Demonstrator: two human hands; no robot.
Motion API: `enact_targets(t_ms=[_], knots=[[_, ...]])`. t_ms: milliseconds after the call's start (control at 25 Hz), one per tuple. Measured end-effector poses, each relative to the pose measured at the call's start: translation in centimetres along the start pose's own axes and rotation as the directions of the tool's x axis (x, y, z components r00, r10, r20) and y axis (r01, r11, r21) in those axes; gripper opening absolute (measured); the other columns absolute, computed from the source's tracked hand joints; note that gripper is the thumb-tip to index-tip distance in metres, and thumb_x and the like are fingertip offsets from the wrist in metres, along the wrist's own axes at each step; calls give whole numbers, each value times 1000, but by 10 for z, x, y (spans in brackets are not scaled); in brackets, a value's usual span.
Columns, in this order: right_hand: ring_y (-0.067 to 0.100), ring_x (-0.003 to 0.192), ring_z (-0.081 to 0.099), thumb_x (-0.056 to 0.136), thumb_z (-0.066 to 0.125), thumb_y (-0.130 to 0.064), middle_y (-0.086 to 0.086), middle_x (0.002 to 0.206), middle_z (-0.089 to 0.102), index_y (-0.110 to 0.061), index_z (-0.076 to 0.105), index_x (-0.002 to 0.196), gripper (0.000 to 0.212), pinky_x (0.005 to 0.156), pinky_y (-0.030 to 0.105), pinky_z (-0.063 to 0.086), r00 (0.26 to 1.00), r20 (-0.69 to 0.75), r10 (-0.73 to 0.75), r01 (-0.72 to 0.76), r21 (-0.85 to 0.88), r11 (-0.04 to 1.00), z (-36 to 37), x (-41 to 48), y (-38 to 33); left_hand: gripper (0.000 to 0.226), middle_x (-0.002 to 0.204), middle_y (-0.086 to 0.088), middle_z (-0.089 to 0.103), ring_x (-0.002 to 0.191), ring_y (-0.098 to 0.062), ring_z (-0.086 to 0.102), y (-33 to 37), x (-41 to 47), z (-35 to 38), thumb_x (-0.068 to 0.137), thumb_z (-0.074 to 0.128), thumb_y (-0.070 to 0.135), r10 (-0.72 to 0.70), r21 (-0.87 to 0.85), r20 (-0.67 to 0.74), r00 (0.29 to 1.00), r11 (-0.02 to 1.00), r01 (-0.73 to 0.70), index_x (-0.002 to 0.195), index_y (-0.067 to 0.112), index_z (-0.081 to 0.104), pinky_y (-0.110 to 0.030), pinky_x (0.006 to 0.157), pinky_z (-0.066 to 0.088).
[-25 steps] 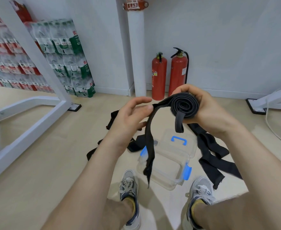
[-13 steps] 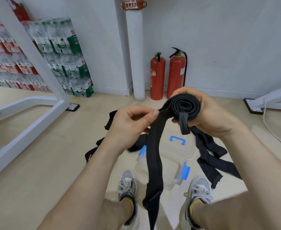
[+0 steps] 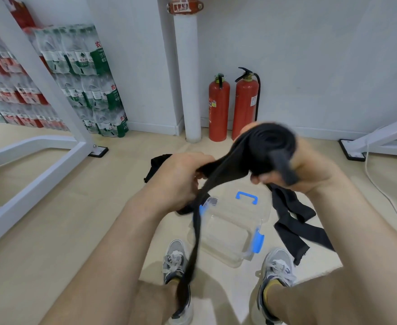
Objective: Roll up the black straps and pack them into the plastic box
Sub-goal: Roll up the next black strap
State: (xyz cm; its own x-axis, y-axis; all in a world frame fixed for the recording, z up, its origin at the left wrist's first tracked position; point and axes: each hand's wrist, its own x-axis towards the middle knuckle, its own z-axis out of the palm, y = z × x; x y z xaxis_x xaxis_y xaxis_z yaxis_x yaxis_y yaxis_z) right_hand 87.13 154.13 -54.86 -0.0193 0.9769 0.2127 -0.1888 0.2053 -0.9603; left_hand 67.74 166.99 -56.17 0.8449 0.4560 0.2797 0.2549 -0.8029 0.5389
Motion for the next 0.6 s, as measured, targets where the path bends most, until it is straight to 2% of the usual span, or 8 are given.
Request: enact_targets(t_ms=[80,120,200,240,320,400,520,600], knots=[[20,65,69,30,76,19,8,78,72,-16,78,83,64,51,29,55,997,-69,-21,30,129,991,-6,-1,-4,44,72,11,66,71,-11,59,-1,-5,-4,84,63,-9,-148,-275,-49,988,953,130,75,34,66,-29,65,47],[22,62,67,25,79,13,10,75,70,-14,77,80,61,49,28,54,996,-93,-9,21,136,991,-9,0,-5,36,78,5,70,74,-13,61,-2,-7,-5,88,62,-5,-216,-459,-85,973,875,154,81,29,69,-31,65,50],[25,59,60,33,71,10,11,71,65,-14,76,77,51,47,26,51,995,-102,19,-9,103,995,-9,2,-4,13,92,-3,72,85,-14,65,4,-12,-11,94,61,15,-282,-704,-157,946,704,93,91,22,72,-30,73,54],[26,59,58,37,68,9,10,71,65,-16,76,77,48,47,26,50,995,-100,28,-18,97,995,-7,4,-3,13,100,-4,73,94,-16,67,7,-14,-13,93,61,30,-260,-776,-137,956,628,59,96,24,72,-32,82,55],[23,57,59,40,62,17,7,70,66,-19,76,77,54,45,26,49,995,-89,55,-47,84,995,-1,5,-3,32,113,-4,73,109,-19,67,16,-14,-12,84,66,44,-138,-805,-28,990,591,59,110,25,70,-32,91,55],[17,54,62,48,56,21,4,70,68,-21,76,78,55,45,25,49,993,-84,78,-76,31,997,4,7,-2,34,105,0,74,98,-16,69,24,-12,2,81,72,35,-99,-744,59,993,660,110,111,19,69,-31,85,55],[23,67,67,59,68,21,11,86,69,-16,73,95,52,52,29,54,970,-219,111,-149,-167,975,7,11,3,35,85,-10,69,80,-23,65,21,-5,21,81,67,41,-284,-652,29,959,721,233,95,9,70,-49,80,55],[25,79,71,66,76,18,10,98,71,-17,70,108,54,58,29,57,931,-353,95,-220,-334,916,11,14,9,34,93,-13,74,89,-31,71,15,-2,26,83,61,42,-345,-626,54,937,720,301,95,11,71,-59,87,55]])
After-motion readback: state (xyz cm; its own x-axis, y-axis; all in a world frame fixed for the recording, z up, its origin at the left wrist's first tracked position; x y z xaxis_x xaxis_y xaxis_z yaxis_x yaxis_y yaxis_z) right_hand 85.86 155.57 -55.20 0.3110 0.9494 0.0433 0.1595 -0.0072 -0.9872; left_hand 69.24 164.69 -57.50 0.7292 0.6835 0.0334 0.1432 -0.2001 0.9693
